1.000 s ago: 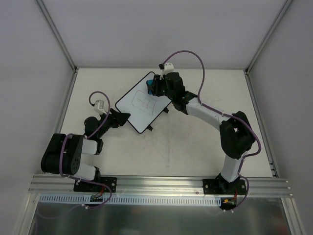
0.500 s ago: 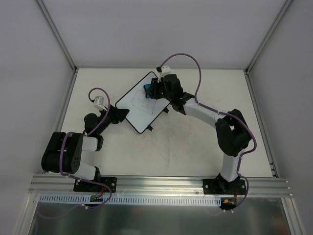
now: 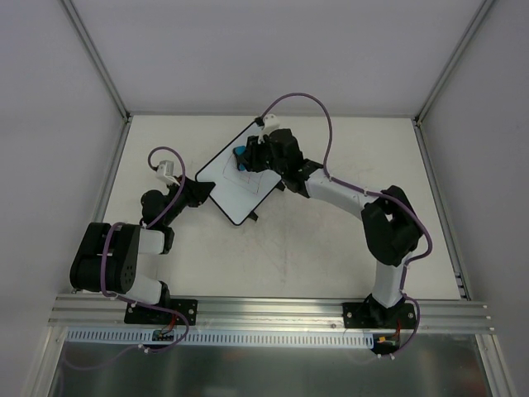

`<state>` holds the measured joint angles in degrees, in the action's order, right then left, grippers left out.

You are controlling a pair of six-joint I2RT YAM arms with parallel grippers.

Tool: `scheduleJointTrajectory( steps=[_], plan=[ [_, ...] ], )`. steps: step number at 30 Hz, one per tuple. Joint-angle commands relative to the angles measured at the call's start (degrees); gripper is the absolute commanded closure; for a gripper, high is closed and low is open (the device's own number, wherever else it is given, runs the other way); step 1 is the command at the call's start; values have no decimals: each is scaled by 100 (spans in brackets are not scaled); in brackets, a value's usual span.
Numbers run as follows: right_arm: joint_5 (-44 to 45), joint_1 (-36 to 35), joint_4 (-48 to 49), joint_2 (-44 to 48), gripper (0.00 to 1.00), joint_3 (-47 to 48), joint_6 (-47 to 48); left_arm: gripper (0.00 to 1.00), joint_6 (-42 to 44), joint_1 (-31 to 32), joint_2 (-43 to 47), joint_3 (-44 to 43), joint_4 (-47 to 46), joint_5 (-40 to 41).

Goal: Erase the whiteboard

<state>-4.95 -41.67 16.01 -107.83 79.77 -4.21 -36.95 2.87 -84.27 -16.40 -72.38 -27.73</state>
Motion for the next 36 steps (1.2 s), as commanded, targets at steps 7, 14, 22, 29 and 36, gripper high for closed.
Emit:
scheduleJointTrajectory(
  steps=[7, 14, 22, 29, 36],
  plan=[
    [-138, -113, 315, -150, 100, 329, 113, 74, 135, -147, -2, -135, -1288, 39],
    [-155, -201, 218, -291, 100, 496, 174, 76, 135, -173, -28, -135, -1252, 39],
    [-68, -394, -106, -475, 100, 830, 377, 84, 30, -199, -178, -109, -1367, -13],
    [64, -456, -335, -581, 100, 1014, 588, 86, 12, -226, -169, -82, -1358, 4],
    [29, -456, -678, -871, 100, 1436, 614, 100, -14, -235, -326, -65, -1419, 39]
  ],
)
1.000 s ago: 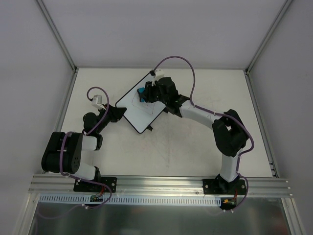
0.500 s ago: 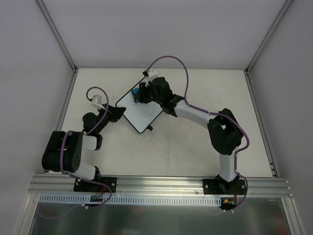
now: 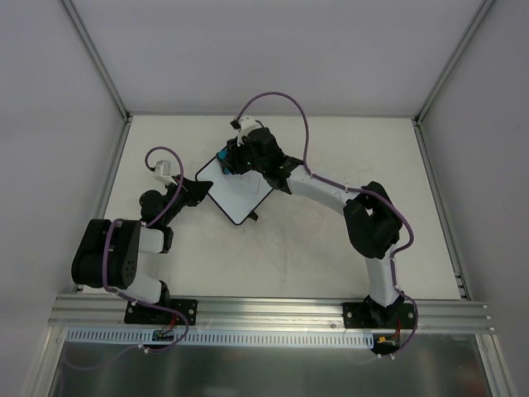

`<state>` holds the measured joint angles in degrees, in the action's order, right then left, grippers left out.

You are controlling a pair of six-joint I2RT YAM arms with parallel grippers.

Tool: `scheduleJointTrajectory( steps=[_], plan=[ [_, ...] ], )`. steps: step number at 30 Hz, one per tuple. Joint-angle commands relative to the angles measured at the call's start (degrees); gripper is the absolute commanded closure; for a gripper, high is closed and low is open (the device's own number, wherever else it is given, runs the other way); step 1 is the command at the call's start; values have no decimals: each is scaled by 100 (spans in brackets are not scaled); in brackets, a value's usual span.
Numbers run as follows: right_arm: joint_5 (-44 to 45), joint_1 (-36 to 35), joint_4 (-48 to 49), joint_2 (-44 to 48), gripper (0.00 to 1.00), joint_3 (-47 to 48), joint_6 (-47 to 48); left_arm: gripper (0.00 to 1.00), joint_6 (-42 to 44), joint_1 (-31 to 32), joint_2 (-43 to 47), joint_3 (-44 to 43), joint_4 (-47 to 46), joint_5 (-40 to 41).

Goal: Erase the whiteboard

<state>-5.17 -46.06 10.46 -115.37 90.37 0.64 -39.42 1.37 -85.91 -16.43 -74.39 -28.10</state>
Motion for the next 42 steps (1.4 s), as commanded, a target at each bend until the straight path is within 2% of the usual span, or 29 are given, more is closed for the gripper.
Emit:
scheduleJointTrajectory(
  steps=[1, 16, 22, 42],
  plan=[
    [51, -17, -158, -143, 100, 420, 129, 100, 224, -84, -180, -63, -1244, 59],
    [358, 18, -826, -618, 100, 1140, 138, 100, 180, -101, -119, -18, -1289, 32],
    [227, 212, -975, -811, 100, 1317, -221, 100, 189, -101, -75, -1, -1289, 6],
    [658, 1073, -1925, -1014, 100, 1265, -1303, 100, 294, -101, 162, 69, -1122, -47]
  ],
)
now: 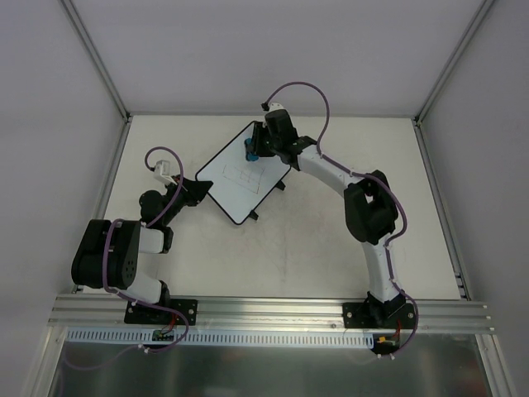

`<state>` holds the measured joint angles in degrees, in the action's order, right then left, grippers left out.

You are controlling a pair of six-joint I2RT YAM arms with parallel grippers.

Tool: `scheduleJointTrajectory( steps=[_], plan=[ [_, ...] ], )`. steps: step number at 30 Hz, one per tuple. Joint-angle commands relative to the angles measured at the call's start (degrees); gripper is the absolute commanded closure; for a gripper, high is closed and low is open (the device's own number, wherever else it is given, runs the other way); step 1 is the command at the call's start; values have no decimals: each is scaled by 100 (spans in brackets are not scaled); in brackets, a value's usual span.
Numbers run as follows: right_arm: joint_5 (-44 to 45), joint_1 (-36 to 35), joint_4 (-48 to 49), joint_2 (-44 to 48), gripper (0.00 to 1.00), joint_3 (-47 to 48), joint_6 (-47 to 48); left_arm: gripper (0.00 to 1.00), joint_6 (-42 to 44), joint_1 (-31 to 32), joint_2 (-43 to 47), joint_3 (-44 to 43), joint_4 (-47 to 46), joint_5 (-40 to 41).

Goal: Erase the whiteboard

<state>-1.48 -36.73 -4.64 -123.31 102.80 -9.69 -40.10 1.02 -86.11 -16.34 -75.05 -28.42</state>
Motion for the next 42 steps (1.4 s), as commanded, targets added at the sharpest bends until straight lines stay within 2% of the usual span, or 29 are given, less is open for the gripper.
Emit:
scheduleJointTrajectory(
  steps=[1, 9, 25, 32, 42],
  plan=[
    [245, 192, -414, -211, 100, -14, -313, 100, 362, -66, 182, 61, -1056, -5],
    [-19, 158, -336, -80, 100, -234, -218, 100, 353, -66, 156, 43, -1003, -5],
    [-89, -1028, -168, 140, 100, -199, 1179, 100, 353, -66, 111, -1, -986, -32],
    [-336, -1345, -177, 44, 100, -226, 1233, 100, 362, -66, 112, -36, -950, -75],
    [-90, -1758, -256, 8, 100, -278, 1303, 100, 353, -66, 112, -80, -915, -120]
  ],
)
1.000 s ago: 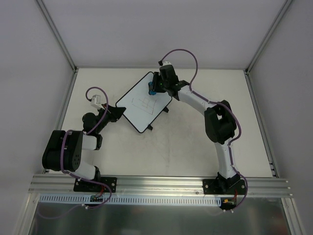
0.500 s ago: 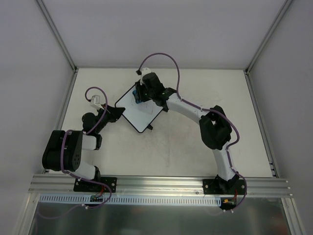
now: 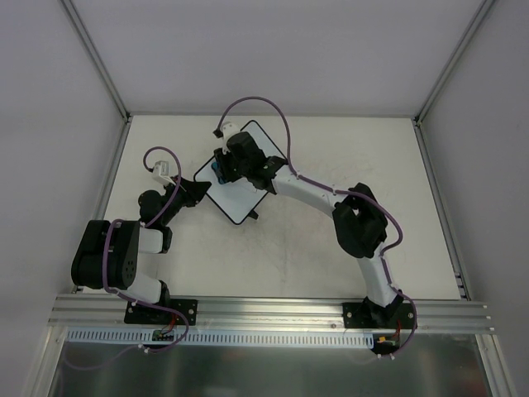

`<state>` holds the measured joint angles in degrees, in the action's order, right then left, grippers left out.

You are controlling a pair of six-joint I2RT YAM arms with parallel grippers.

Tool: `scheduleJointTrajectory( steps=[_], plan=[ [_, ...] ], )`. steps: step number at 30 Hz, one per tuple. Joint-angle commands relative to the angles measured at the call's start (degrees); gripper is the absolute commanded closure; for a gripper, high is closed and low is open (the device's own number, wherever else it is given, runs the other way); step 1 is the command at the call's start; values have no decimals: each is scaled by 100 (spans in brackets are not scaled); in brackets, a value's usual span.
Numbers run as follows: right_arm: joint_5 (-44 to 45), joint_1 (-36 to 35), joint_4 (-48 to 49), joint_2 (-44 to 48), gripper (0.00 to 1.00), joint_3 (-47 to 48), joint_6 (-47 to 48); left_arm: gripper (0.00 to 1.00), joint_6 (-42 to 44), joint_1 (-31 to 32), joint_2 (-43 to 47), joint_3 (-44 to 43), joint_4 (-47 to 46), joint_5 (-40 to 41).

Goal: Erase the whiteboard

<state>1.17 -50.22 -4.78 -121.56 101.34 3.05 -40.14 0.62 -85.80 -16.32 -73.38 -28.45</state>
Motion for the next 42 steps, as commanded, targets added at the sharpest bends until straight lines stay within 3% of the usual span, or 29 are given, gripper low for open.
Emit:
scheduleJointTrajectory(
  steps=[1, 14, 21, 42],
  plan=[
    [-328, -454, -243, -167, 100, -141, 38, 100, 358, -27, 81, -91, -1081, -126],
    [-355, -138, -173, -131, 100, -368, -550, 100, 367, -27, 81, -56, -1090, -100],
    [375, 301, 81, 141, 100, -1080, -1227, 100, 323, -27, 72, -30, -1196, -135],
    [-477, 1664, 433, -96, 100, -1766, -2397, 100, 393, -27, 221, 14, -1055, -108]
  ],
)
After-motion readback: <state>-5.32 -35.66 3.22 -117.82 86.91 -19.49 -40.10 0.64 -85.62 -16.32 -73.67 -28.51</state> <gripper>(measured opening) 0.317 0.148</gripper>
